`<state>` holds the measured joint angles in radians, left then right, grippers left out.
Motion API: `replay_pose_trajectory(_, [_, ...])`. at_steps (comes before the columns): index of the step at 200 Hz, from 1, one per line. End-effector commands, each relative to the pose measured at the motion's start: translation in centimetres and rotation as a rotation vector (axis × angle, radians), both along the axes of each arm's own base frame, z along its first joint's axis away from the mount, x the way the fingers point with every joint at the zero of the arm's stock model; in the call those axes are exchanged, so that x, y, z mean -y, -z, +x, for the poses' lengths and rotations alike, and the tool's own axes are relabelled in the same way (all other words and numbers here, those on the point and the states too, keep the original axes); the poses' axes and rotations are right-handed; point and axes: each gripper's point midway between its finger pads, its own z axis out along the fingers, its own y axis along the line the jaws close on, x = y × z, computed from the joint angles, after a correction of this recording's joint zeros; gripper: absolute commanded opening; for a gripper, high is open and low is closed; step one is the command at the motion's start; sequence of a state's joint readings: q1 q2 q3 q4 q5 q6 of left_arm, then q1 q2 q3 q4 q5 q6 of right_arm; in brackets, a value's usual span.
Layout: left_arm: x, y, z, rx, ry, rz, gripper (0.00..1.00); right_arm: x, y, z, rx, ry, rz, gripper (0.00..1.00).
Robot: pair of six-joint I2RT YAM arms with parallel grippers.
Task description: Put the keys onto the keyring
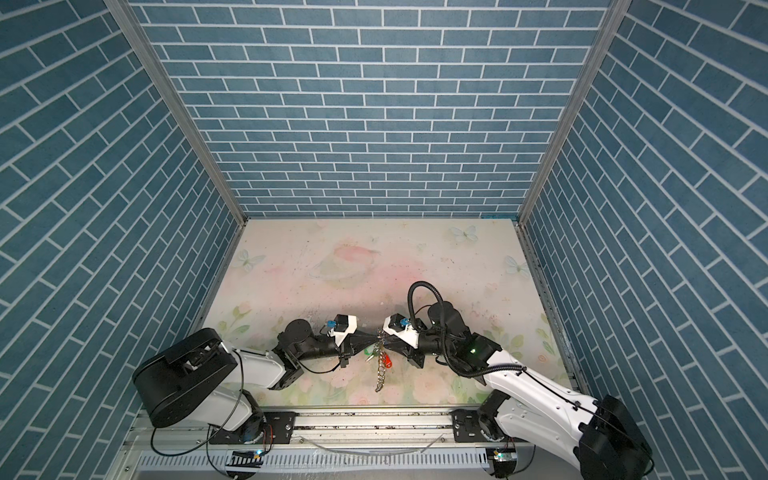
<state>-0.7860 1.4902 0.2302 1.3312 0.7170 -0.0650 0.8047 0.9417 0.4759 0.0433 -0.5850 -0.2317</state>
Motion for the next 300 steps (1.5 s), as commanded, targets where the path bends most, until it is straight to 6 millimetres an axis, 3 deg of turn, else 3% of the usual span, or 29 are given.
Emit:
replay_pose_trajectory(1, [0.0,-2.4,-0.9,0.072,0.043,-0.072,0.0,-0.2,-1.1,0.0,0.011,-0.005,0.063,0.19])
replay_pose_trajectory(77, [-0.3,-2.8,-1.6,0.101,0.067,-0.079,0.0,-0.6,0.4,-0.6,-0.06,-0.049,0.033,0.15])
replay_pose_trajectory(187, [-0.1,-2.5,-2.0,0.089,0.101,-0.072,0.0,-1.5,-0.6,-1.1,-0.087,-0.112,0.067,0.1])
replay_pose_trajectory(245, [0.1,-1.8,-1.8,0.07,0.102,-0.057,0.0,-1.4,-0.9,-1.1,-0.084,-0.11,0.048,0.0])
replay_pose_trajectory(270, [0.2,-1.2,-1.3,0.055,0.077,-0.039,0.0,-1.2,-1.0,-0.8,-0.083,-0.094,0.015,0.0])
replay_pose_trajectory(300, [0.3,0.1,-0.7,0.04,0.048,0.039,0.09,-0.7,-0.4,-0.5,-0.084,-0.074,-0.1,0.0])
